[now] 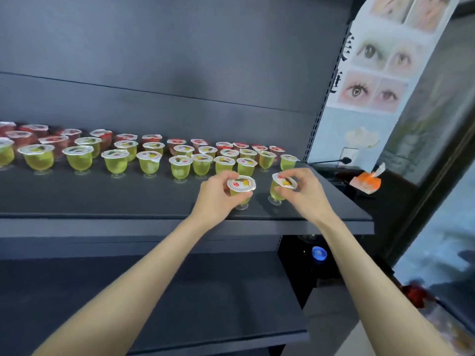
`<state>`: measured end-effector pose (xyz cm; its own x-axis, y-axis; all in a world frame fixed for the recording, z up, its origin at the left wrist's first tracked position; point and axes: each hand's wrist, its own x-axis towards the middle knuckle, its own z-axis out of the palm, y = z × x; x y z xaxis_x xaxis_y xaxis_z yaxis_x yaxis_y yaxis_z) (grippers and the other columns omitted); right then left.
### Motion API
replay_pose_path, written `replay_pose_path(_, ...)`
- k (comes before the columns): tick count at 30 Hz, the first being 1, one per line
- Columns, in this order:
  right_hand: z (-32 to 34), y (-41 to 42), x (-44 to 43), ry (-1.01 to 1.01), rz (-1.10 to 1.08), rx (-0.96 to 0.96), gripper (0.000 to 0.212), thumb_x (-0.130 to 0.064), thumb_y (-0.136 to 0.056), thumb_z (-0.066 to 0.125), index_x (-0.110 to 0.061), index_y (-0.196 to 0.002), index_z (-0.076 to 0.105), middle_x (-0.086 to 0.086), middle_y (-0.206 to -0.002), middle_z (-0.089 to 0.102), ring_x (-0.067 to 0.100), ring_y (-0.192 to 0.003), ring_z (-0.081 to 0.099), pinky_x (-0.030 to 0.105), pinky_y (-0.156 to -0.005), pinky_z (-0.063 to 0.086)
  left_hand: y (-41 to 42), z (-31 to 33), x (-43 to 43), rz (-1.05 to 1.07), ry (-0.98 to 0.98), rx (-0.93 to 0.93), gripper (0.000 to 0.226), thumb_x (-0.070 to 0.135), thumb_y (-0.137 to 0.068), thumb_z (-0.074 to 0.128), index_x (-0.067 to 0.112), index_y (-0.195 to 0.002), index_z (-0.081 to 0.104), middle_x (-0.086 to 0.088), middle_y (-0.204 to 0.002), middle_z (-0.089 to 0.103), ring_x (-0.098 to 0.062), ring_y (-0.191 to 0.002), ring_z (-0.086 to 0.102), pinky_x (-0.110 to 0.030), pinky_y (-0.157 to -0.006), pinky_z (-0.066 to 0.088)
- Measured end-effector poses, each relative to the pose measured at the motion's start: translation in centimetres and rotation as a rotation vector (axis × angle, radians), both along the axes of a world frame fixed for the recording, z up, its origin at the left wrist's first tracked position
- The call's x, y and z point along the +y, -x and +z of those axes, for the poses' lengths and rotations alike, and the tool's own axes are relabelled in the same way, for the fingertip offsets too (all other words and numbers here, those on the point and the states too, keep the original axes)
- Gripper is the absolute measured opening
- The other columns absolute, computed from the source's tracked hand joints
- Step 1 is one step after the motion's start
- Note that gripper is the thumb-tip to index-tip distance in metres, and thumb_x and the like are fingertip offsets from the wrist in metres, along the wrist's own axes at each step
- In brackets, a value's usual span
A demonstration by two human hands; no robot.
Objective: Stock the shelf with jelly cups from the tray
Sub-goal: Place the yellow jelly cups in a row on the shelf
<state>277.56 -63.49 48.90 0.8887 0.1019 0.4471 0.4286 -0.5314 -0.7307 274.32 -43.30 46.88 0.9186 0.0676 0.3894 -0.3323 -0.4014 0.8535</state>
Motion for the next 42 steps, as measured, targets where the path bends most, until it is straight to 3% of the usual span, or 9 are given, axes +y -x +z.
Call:
replay_pose_path(4,-0.4,-4.4,-3.1,0.103,-0.033,0.013,0.029,-0.01,-0.078,0.072,-0.026,-0.101,0.065,-0.002,-0.115,0.05,0.014,-0.111,0.05,0.017,-0.086,0.033,-4.2,0.9,-3.7,0.005,-0.158,0.001,0.054,0.018,-0.073,0.079,0.013,-0.122,0.056,0.009,-0.108,0.058,-0.009,-0.099,0.055,-0.018,-0.081,0.042)
replay_pose_path(8,-0.8,-8.0,-4.9,0.163,-0.028,0.008,0.028,-0.005,-0.08,0.07,-0.018,-0.105,0.065,0.004,-0.122,0.049,0.016,-0.112,0.048,0.013,-0.085,0.029,-8.1,0.8,-6.7,0.013,-0.311,0.001,0.054,0.015,-0.074,0.077,0.015,-0.123,0.053,-0.002,-0.12,0.059,-0.016,-0.107,0.055,-0.023,-0.085,0.044)
replay_pose_path(17,-1.6,-14.0,-6.0,0.163,-0.003,-0.046,0.023,-0.004,-0.086,0.065,-0.011,-0.108,0.061,0.0,-0.113,0.04,0.01,-0.1,0.044,-0.008,-0.077,0.025,-12.9,0.0,-9.6,0.121,-0.455,-0.062,0.035,0.02,-0.088,0.063,0.011,-0.121,0.052,-0.009,-0.122,0.054,-0.021,-0.108,0.052,-0.021,-0.083,0.035)
replay_pose_path(19,-1.8,-14.7,-6.0,0.162,0.011,-0.045,0.023,-0.006,-0.087,0.065,-0.013,-0.108,0.061,-0.001,-0.114,0.039,0.009,-0.102,0.044,-0.002,-0.084,0.029,-13.5,-0.1,-9.9,0.129,-0.454,-0.058,0.035,0.021,-0.09,0.062,0.01,-0.121,0.051,-0.01,-0.123,0.053,-0.022,-0.109,0.051,-0.021,-0.083,0.034)
replay_pose_path(22,-2.3,-15.1,-6.1,0.186,0.027,-0.05,0.025,-0.006,-0.086,0.066,-0.017,-0.108,0.059,-0.002,-0.116,0.04,0.008,-0.104,0.044,0.018,-0.093,0.037,-14.3,-0.1,-10.1,0.133,-0.456,-0.035,0.035,0.021,-0.089,0.063,0.008,-0.119,0.049,-0.011,-0.124,0.052,-0.023,-0.108,0.052,-0.023,-0.083,0.036)
replay_pose_path(27,-2.3,-15.3,-6.2,0.273,0.04,-0.057,0.036,0.0,-0.083,0.065,-0.017,-0.114,0.058,-0.002,-0.121,0.039,0.005,-0.104,0.04,0.016,-0.092,0.032,-15.0,0.1,-10.5,0.132,-0.532,-0.002,0.034,0.02,-0.091,0.06,0.007,-0.118,0.044,-0.013,-0.122,0.052,-0.025,-0.107,0.052,-0.028,-0.083,0.04)
replay_pose_path(32,-2.0,-14.9,-6.3,0.345,0.004,-0.036,0.039,-0.005,-0.085,0.067,-0.019,-0.119,0.057,0.001,-0.128,0.039,0.018,-0.11,0.048,0.032,-0.097,0.044,-14.7,0.6,-10.2,0.111,-0.68,0.013,0.038,0.017,-0.092,0.059,0.007,-0.123,0.041,-0.017,-0.123,0.051,-0.03,-0.11,0.052,-0.033,-0.087,0.043)
replay_pose_path(37,-0.9,-14.0,-6.1,0.49,-0.044,0.007,0.049,-0.015,-0.083,0.07,-0.017,-0.129,0.054,0.007,-0.135,0.042,0.03,-0.12,0.043,0.04,-0.1,0.04,-13.6,2.0,-9.6,0.088,-0.833,0.036,0.047,0.018,-0.091,0.059,0.005,-0.133,0.043,-0.016,-0.14,0.036,-0.034,-0.119,0.051,-0.04,-0.096,0.046)
replay_pose_path(42,1.4,-11.9,-5.0,0.556,-0.101,0.003,0.044,-0.015,-0.085,0.064,-0.015,-0.128,0.055,0.009,-0.139,0.043,0.033,-0.127,0.035,0.04,-0.102,0.035,-11.4,4.4,-8.0,0.076,-0.867,-0.022,0.029,0.021,-0.089,0.056,0.004,-0.112,0.057,-0.013,-0.113,0.058,-0.031,-0.1,0.057,-0.042,-0.081,0.049)
